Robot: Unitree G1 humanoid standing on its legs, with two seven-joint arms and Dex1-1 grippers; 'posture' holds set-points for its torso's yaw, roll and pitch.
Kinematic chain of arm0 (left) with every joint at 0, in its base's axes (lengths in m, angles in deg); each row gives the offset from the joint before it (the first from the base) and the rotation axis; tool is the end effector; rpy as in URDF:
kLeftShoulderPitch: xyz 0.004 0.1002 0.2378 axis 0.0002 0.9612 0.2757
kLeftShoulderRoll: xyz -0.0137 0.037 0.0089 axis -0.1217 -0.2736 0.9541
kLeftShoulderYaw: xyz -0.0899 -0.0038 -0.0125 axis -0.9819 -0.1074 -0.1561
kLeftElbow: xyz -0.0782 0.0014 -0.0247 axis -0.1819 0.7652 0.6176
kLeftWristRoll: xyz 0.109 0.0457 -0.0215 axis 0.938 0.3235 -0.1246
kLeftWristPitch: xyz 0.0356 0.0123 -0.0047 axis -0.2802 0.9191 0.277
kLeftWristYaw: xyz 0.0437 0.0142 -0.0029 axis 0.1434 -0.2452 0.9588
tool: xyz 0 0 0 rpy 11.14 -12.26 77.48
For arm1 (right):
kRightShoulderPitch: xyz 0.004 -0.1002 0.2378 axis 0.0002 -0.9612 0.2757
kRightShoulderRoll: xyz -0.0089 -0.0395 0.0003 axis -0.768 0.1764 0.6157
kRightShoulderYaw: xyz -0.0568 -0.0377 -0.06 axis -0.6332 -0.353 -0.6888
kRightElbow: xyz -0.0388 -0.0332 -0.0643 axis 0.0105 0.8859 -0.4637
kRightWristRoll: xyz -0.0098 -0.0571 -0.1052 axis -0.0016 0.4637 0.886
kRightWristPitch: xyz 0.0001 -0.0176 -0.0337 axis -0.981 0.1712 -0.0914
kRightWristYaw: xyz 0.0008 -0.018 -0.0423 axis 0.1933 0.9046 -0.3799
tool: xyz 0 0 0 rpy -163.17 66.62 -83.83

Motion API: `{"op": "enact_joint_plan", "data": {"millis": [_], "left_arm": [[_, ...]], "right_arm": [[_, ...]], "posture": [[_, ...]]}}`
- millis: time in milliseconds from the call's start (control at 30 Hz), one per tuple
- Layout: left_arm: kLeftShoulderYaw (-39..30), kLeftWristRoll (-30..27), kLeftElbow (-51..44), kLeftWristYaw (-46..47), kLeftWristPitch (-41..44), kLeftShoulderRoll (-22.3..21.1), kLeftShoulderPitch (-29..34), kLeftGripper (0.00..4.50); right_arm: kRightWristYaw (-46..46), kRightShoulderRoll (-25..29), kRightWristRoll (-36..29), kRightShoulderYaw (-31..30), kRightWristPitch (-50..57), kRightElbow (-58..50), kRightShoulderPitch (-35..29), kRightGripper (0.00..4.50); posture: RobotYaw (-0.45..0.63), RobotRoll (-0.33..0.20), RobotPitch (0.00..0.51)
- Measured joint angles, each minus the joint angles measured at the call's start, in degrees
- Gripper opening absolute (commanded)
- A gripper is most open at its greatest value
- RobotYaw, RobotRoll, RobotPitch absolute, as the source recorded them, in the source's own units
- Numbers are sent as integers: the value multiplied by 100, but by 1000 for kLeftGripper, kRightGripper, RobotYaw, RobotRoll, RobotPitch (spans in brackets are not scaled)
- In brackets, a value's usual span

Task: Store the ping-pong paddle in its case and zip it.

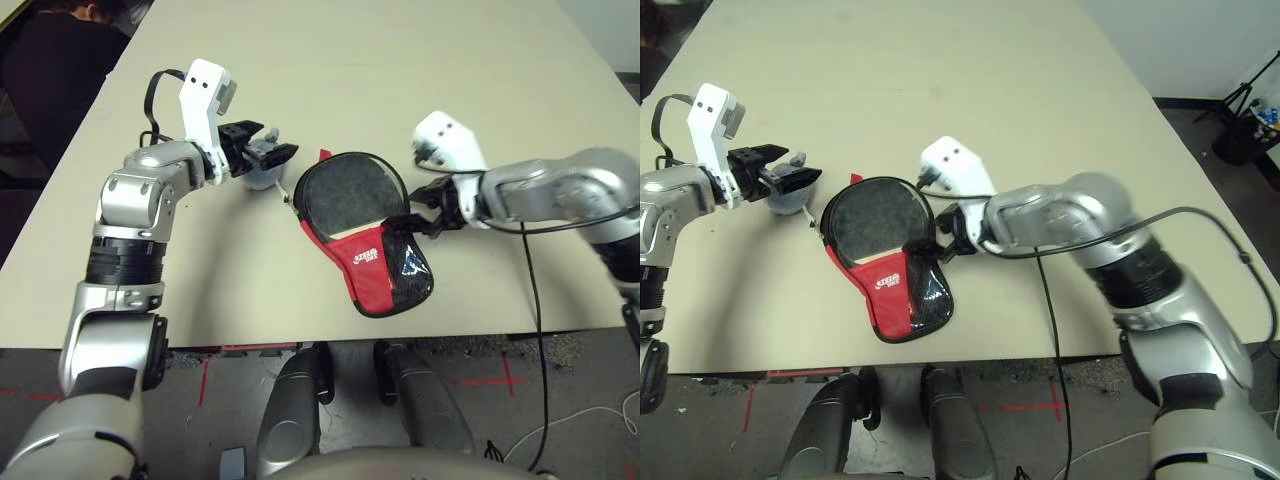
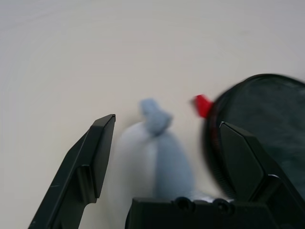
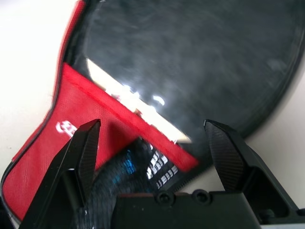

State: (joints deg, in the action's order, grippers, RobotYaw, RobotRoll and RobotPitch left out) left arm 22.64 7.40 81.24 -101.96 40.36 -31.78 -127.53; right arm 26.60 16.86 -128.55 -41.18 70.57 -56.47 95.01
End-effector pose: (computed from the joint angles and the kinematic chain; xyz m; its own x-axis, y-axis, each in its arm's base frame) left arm 0.3129 0.2433 0.2470 0.8490 -0.4823 -0.2156 0.5254 0.8140 0.2477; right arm 0.2847 -0.1107 0.2237 0.3790 0.6375 -0.6708 -0.8646 0.5023 -0.0111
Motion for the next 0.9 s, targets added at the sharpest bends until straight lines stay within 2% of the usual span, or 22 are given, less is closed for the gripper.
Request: {"op": "enact_joint_plan", "data": {"millis": [167, 367, 500, 733, 900], "left_arm": [[71, 345, 5, -42, -247, -162, 134, 4500], [280, 662, 245, -48, -459, -179, 491, 4500], [253, 692, 253, 54, -470, -126, 606, 4500], [209, 709, 500, 186, -574, 182, 853, 4500], [194, 700, 787, 248, -638, 422, 728, 4500]], "right_arm": [[534, -296, 899, -5, -178, 206, 0, 4472], [1024, -570, 1665, -2, -324, 313, 8, 4472], [1277, -757, 1832, 35, -259, 116, -5, 4472], [1721, -722, 2007, 21, -104, -527, -299, 4472], [1843, -705, 2307, -7, -103, -605, -411, 4472]], "posture": [[-25, 0, 237], [-33, 0, 246], [-30, 0, 235], [-27, 0, 220], [-32, 0, 215]]}}
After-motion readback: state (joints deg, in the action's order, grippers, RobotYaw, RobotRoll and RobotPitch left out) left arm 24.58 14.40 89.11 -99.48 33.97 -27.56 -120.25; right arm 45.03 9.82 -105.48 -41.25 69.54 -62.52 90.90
